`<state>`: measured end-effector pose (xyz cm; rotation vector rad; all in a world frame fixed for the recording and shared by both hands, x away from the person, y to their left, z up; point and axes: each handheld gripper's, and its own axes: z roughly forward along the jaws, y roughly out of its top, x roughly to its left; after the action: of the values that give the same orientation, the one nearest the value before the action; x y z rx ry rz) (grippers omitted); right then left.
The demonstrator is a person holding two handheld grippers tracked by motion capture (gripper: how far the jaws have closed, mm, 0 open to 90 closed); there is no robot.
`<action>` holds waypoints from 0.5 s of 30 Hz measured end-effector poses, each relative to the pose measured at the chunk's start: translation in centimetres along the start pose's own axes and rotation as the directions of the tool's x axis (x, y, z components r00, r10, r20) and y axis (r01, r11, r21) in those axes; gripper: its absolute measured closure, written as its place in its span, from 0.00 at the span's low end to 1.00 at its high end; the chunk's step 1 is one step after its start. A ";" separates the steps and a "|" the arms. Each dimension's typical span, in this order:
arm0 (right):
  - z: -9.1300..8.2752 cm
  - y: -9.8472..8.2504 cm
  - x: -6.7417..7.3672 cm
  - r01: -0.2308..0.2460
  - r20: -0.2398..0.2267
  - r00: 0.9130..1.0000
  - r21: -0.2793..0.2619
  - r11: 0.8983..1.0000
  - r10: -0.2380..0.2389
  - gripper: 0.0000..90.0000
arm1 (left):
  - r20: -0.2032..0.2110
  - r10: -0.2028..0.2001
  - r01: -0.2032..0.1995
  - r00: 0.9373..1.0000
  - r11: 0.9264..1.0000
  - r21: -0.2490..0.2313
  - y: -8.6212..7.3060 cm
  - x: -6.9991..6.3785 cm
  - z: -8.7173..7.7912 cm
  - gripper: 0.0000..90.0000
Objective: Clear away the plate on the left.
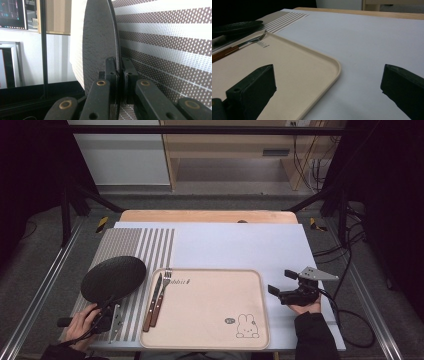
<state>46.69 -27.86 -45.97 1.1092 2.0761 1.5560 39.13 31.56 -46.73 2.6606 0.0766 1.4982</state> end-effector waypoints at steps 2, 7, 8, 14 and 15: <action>0.0 0.0 0.0 0.001 0.000 1.000 0.000 1.000 -0.001 0.00 | -0.001 -0.006 0.006 1.000 1.000 -0.006 0.1 0.1 -0.1 0.95; 0.0 0.0 0.0 -0.001 0.000 1.000 0.002 1.000 0.001 0.00 | -0.014 -0.007 0.007 1.000 1.000 -0.011 0.5 0.6 -0.7 0.95; 0.0 0.0 0.0 -0.001 0.000 1.000 0.002 1.000 0.001 0.00 | -0.018 -0.008 0.007 1.000 1.000 -0.015 0.6 0.7 -0.8 0.95; 0.0 0.0 0.0 0.002 0.000 1.000 0.001 1.000 -0.002 0.00 | -0.036 -0.014 0.013 0.999 0.999 -0.033 1.5 1.6 -2.0 0.95; 0.0 0.0 0.0 0.002 0.000 1.000 0.003 1.000 -0.002 0.00 | -0.040 -0.010 0.009 0.999 0.999 -0.035 1.7 1.8 -2.2 0.95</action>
<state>46.69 -27.87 -45.98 1.1078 2.0790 1.5527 38.22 30.15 -43.91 2.5996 0.0647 1.5363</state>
